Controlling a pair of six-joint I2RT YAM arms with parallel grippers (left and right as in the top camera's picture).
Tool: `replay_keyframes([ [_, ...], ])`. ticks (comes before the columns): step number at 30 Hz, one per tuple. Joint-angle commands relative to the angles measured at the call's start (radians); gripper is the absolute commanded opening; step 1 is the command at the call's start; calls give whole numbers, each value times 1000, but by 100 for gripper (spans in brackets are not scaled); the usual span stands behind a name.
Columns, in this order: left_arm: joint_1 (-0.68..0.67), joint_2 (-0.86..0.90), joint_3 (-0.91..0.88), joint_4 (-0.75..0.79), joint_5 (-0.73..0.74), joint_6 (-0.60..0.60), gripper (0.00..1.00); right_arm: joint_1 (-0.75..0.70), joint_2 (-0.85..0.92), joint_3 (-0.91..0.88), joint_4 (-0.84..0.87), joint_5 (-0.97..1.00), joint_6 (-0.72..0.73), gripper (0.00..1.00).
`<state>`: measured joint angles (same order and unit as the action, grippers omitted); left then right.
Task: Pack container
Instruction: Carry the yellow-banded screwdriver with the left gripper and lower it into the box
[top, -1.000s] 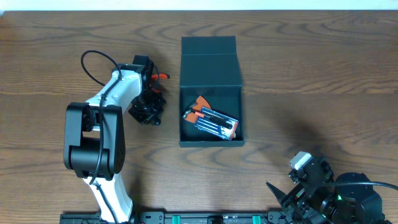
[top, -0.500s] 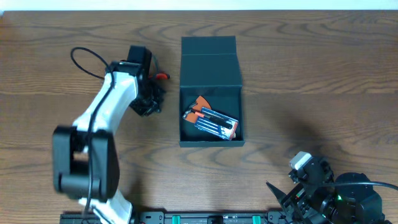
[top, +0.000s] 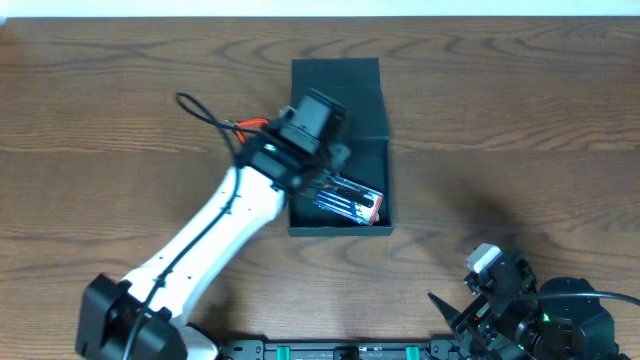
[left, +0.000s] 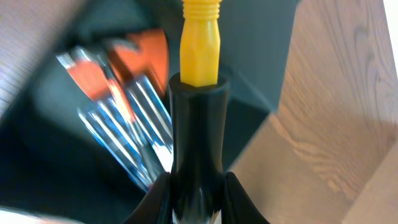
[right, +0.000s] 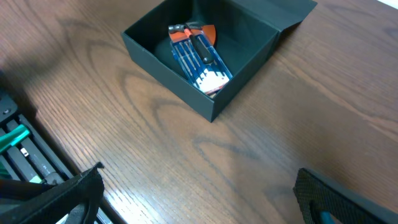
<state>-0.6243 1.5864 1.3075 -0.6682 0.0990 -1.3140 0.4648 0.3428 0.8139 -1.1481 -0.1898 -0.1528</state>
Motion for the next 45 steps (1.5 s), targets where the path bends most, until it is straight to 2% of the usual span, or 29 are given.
replay_keyframes([
  [1,-53,61,13,21,-35,-146,6,-7,-4,-3,0,-2,18,99],
  [6,-112,127,13,23,-17,-221,6,-7,-4,-3,0,-2,18,99],
  [12,-140,192,13,23,30,-257,6,-7,-4,-3,0,-2,18,99],
  [34,-141,340,12,24,154,-290,7,-7,-4,-3,0,-1,18,99],
  [35,-141,341,12,26,154,-290,14,-7,-4,-3,0,-2,18,99],
  [37,-141,341,12,31,154,-290,17,-7,-4,-3,0,-2,18,99],
  [40,-141,341,12,38,151,-289,41,-7,-4,-3,0,-2,18,99],
  [42,-141,341,12,45,151,-289,45,-7,-4,-3,0,-1,18,99],
  [45,-141,340,12,61,151,-289,59,-7,-4,-3,0,-2,18,99],
])
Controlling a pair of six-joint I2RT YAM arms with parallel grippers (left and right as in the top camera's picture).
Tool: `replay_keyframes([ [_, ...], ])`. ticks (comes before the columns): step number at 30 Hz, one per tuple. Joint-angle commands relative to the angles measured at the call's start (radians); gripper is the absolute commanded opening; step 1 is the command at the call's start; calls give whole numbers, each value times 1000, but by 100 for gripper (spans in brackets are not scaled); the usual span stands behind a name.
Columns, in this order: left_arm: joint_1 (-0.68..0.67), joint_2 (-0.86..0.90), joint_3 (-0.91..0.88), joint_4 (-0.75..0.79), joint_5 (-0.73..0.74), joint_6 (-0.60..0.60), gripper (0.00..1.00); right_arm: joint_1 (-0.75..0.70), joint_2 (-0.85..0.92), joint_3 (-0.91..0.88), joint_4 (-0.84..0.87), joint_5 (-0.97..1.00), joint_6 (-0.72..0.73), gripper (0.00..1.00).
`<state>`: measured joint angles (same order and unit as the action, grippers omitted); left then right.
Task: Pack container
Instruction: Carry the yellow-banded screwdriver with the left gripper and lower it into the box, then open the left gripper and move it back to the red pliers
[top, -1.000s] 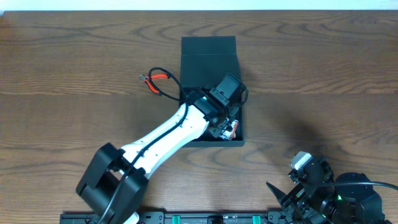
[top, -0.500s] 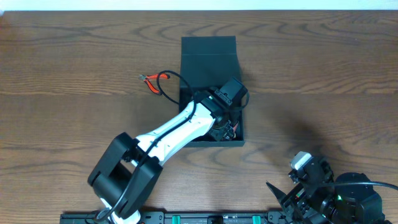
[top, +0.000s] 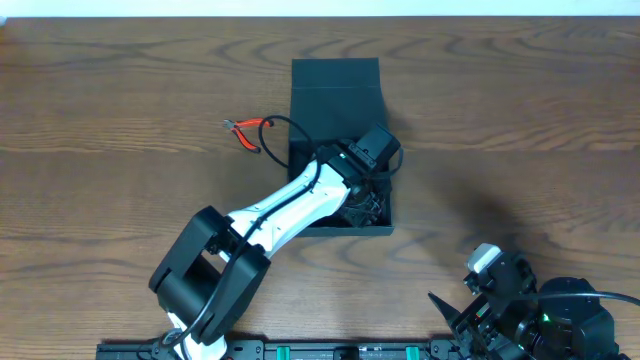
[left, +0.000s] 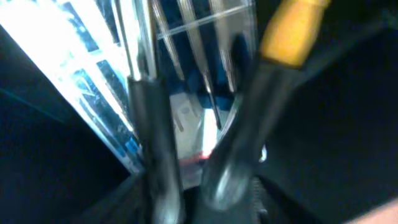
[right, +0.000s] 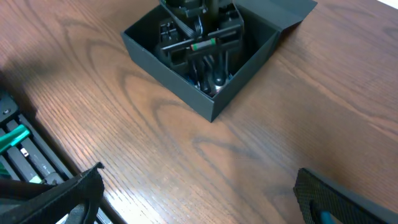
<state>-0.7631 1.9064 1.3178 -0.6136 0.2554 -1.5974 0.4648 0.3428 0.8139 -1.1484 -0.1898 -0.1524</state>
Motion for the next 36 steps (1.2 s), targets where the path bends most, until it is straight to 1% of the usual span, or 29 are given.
replay_keyframes([
  [1,-2,20,2,13,-8,-6,60,-7,-4,-3,0,-2,17,99],
  [7,-2,12,2,52,-25,-5,60,-7,-4,-3,0,-1,18,99],
  [16,2,-73,2,55,-124,-5,60,-7,-4,-3,0,-2,18,99],
  [22,7,-200,2,45,-248,14,60,-7,-4,-3,0,-2,18,99],
  [27,11,-342,2,-53,-399,15,61,-7,-4,-3,0,-2,18,99],
  [29,31,-387,2,-105,-444,24,67,-7,-4,-3,0,-2,18,99],
  [30,58,-410,2,-135,-458,43,72,-7,-4,-3,0,-1,18,99],
  [32,111,-431,2,-170,-459,82,75,-7,-4,-3,0,-2,18,99],
  [33,155,-438,2,-184,-455,121,76,-7,-4,-3,0,-2,18,99],
  [36,269,-432,7,-191,-439,252,86,-7,-4,-3,0,-2,17,99],
])
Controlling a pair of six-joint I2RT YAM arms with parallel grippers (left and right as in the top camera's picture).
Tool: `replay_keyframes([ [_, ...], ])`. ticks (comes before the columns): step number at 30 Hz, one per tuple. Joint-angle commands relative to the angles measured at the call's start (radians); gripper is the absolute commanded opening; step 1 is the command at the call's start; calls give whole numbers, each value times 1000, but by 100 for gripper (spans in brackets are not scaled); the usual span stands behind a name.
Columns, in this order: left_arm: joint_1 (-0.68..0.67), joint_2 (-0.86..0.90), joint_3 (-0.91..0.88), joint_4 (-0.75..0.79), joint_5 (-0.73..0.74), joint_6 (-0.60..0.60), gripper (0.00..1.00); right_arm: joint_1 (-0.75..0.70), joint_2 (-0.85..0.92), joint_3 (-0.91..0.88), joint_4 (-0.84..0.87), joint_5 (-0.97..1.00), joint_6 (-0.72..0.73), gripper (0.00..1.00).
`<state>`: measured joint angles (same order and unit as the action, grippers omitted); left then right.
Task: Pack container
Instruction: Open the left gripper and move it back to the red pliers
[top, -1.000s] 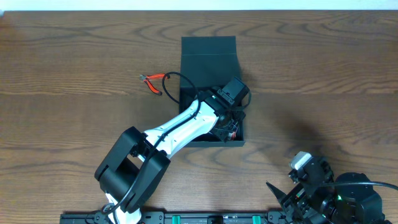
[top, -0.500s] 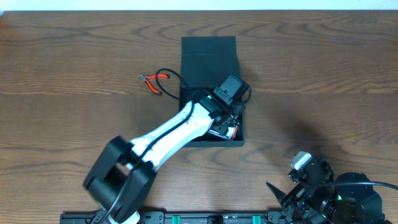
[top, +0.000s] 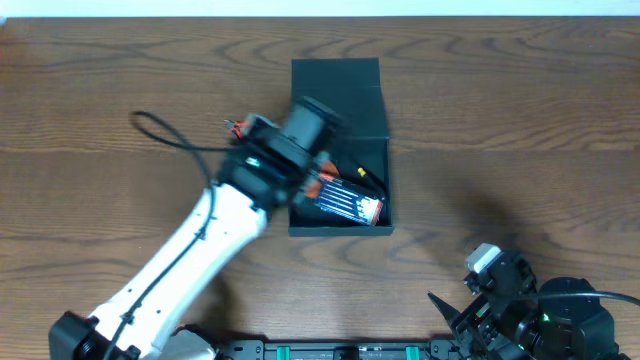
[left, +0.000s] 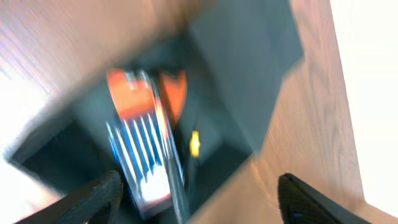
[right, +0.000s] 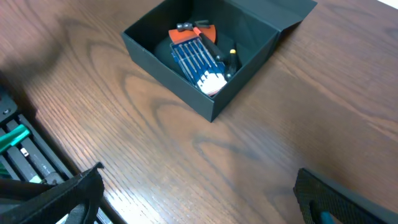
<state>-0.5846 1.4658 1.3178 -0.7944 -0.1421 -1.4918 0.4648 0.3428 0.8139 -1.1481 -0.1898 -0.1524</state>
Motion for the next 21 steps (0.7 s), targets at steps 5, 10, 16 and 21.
replay_keyframes([
  [5,295,99,113,-82,74,414,97,-7,-4,-3,0,-1,17,99],
  [10,415,264,282,-193,136,579,99,-7,-4,-3,0,-2,18,99],
  [16,479,443,349,-243,227,627,99,-7,-4,-3,0,-1,18,99],
  [21,499,582,349,-247,286,628,99,-7,-4,-3,0,-1,18,99],
])
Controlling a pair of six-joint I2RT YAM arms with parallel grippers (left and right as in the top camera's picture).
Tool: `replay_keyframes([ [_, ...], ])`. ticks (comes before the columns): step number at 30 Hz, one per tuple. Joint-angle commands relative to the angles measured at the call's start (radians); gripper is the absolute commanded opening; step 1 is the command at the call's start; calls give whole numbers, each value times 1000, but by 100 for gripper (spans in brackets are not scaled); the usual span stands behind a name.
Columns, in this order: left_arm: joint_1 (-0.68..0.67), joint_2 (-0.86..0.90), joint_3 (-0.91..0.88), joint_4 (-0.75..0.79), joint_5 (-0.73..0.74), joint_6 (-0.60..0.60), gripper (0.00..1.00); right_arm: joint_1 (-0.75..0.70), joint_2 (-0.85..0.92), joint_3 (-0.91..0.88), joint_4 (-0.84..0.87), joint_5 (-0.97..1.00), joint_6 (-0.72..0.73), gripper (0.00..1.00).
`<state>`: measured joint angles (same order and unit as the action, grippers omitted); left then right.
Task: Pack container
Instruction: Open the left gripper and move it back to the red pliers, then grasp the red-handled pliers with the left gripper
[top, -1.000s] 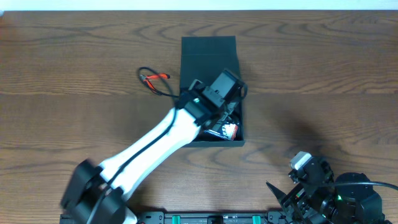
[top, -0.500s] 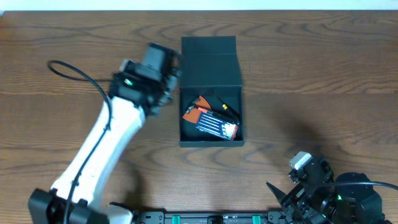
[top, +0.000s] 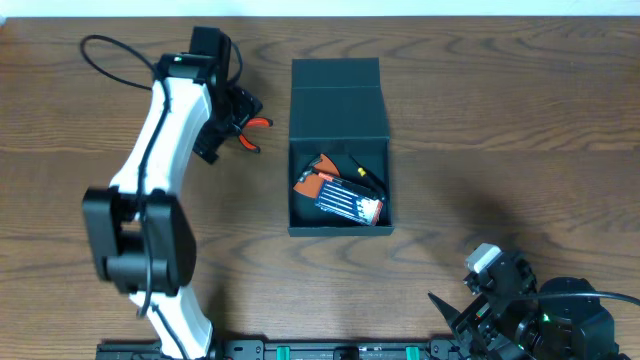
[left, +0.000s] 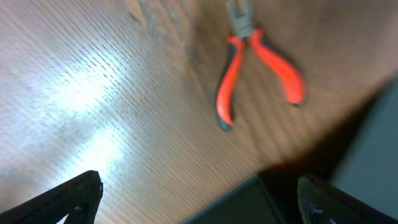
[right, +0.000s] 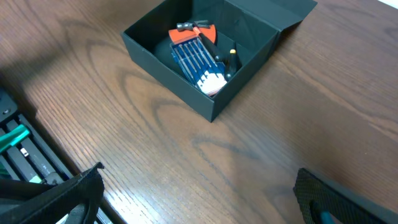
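Observation:
An open black box (top: 338, 228) stands mid-table with its lid folded back. Inside lie an orange-and-blue screwdriver set (top: 340, 198) and a black tool with a yellow tip (top: 368, 178); the right wrist view shows the set (right: 198, 59) and the tool (right: 230, 59) too. Red-handled pliers (top: 252, 128) lie on the wood left of the box. My left gripper (top: 230, 125) hovers open over them; its own view shows the pliers (left: 258, 71) ahead of the gripper (left: 199, 205), apart from the fingers. My right gripper (right: 199, 199) is open and holds nothing, at the near right.
The box's corner (left: 292, 199) shows dark at the bottom of the left wrist view, close beside the pliers. The right arm's base (top: 520, 305) sits at the table's front right. A black rail (right: 18, 155) runs along the front edge.
My left gripper was open above the box's left side. It now hangs over the red pliers on the table left of the box. The box's contents and the right arm are unchanged.
My left gripper held the yellow-tipped black tool above the box. Then it was down inside the box beside the screwdriver set. Later the tool lay in the box and the gripper was open above it. Now the gripper is over the pliers.

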<state>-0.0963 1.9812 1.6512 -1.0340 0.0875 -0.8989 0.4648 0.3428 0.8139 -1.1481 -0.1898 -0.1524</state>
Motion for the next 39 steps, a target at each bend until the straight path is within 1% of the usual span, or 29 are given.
replay_keyframes([
  [1,10,88,15,-8,63,34,99,-7,-4,-3,-1,-2,18,99],
  [8,10,185,15,10,93,34,99,-7,-4,-3,0,-2,18,99],
  [16,10,219,18,43,96,21,99,-7,-4,-3,0,-2,18,99],
  [26,19,276,61,45,99,-37,100,-7,-4,-3,0,-2,18,99],
  [29,31,277,61,45,100,-57,96,-7,-4,-3,0,-1,18,99],
  [31,37,277,61,45,100,-57,92,-7,-4,-3,0,-2,18,99],
  [35,39,277,61,44,100,-56,78,-7,-4,-3,0,-2,18,99],
  [38,39,277,61,44,100,-56,60,-7,-4,-3,0,-2,18,99],
  [39,39,277,61,44,100,-56,59,-7,-4,-3,0,-2,18,99],
])
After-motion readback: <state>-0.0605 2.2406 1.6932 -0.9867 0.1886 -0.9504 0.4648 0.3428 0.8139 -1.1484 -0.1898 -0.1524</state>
